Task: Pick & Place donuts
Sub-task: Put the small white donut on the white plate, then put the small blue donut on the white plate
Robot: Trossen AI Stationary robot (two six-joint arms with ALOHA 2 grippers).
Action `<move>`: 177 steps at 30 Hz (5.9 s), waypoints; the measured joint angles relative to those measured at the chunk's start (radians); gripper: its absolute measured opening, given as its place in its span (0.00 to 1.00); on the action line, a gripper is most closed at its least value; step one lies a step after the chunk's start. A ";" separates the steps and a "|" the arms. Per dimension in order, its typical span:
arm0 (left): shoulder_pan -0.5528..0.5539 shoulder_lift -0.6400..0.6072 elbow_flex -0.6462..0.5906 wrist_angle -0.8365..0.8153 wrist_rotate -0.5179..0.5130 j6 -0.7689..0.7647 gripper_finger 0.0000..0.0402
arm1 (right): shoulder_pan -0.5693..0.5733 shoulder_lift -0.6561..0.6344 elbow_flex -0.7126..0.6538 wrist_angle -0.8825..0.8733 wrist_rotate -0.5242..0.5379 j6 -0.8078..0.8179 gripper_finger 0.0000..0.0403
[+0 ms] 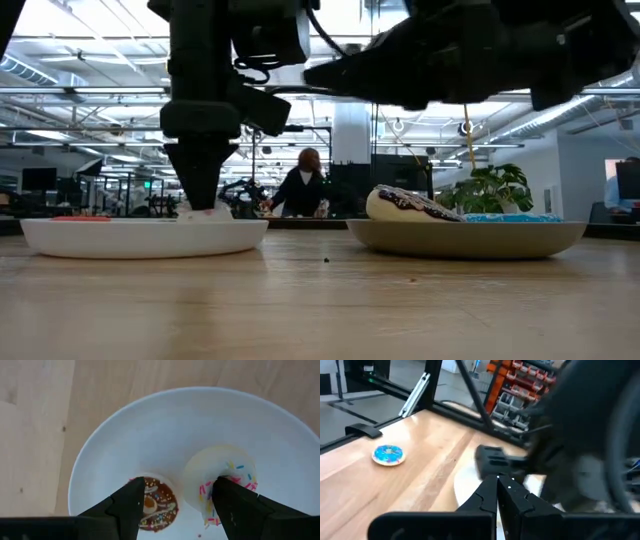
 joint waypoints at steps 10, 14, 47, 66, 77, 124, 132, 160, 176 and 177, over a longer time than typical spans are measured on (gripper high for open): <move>0.002 -0.012 -0.001 0.005 0.001 0.004 0.57 | 0.015 0.154 0.130 -0.019 0.083 0.030 0.00; 0.005 -0.018 -0.001 -0.009 -0.002 -0.002 0.57 | 0.005 0.153 0.159 -0.091 0.087 0.045 0.00; -0.048 -0.027 0.005 -0.002 0.019 0.065 0.57 | -0.073 0.285 0.220 0.001 -0.001 0.055 0.00; 0.023 -0.027 0.005 0.068 0.075 0.020 0.57 | -0.060 0.324 0.219 0.034 0.173 0.181 0.00; 0.036 -0.026 0.005 0.084 0.065 0.022 0.57 | -0.060 0.333 0.219 0.025 0.160 0.187 0.00; -0.096 -0.320 0.005 -0.047 -0.083 0.076 0.57 | -0.011 -0.315 -0.137 -0.334 -0.190 0.030 0.00; -0.207 -0.321 -0.027 -0.045 -0.206 0.099 0.57 | -0.012 -0.615 -0.317 -0.314 -0.185 0.091 0.00; -0.263 -0.320 -0.072 -0.044 -0.188 0.055 0.57 | -0.040 -1.288 -0.616 -0.507 -0.211 0.206 0.00; -0.284 -0.404 -0.072 0.082 -0.234 0.163 0.57 | -0.040 -1.348 -0.616 -0.546 -0.214 0.183 0.00; -0.291 -0.430 -0.072 0.087 -0.233 0.177 0.57 | -0.040 -1.348 -0.616 -0.538 -0.214 0.182 0.00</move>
